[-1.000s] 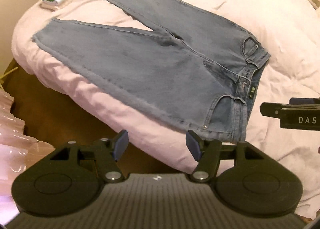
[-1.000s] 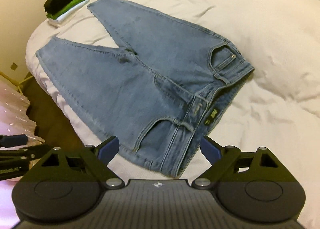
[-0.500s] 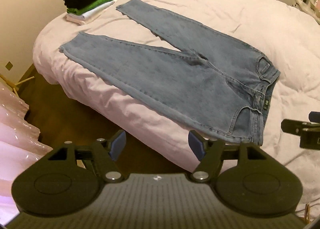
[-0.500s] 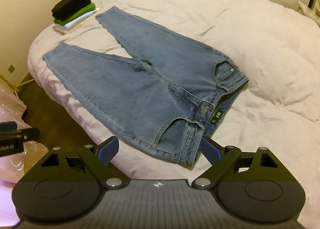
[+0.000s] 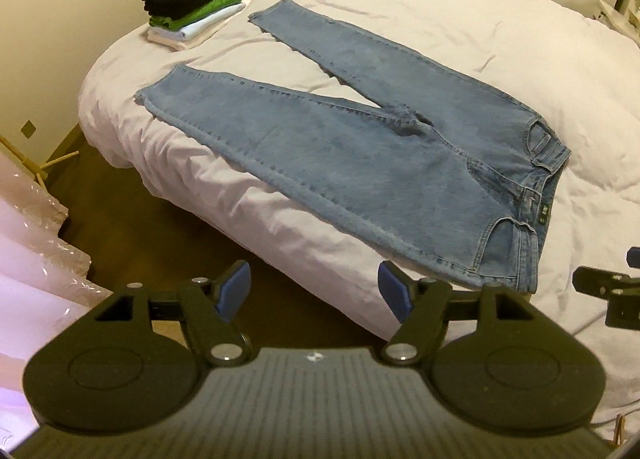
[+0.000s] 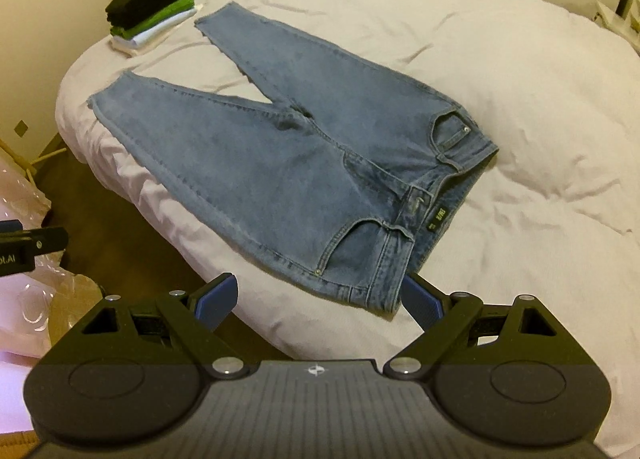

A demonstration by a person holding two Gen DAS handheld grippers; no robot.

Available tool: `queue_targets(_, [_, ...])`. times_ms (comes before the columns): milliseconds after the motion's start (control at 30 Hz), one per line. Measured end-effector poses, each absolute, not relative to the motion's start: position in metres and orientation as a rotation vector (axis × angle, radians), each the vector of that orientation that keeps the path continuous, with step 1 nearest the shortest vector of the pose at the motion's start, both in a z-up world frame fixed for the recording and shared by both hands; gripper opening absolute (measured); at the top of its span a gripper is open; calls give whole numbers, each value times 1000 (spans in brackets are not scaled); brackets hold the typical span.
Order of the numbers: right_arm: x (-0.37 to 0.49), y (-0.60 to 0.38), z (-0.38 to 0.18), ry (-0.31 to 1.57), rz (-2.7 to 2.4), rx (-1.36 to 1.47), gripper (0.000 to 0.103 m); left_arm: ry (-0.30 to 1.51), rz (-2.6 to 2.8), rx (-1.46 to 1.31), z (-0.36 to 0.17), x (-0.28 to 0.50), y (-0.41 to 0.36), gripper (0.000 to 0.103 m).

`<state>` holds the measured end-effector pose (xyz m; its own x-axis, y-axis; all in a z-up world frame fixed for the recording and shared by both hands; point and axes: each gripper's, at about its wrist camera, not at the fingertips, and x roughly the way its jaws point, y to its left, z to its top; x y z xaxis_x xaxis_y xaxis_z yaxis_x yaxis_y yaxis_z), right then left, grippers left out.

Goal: Fold clothes

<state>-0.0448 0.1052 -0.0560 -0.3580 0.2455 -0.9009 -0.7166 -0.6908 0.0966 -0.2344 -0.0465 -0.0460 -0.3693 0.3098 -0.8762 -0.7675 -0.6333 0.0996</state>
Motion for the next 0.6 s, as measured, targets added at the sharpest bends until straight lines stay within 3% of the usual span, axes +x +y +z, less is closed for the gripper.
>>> queue_targets(600, [-90,187,-74,650,2092,-1365,91,701,2101,-1221,-63,-287,27,68])
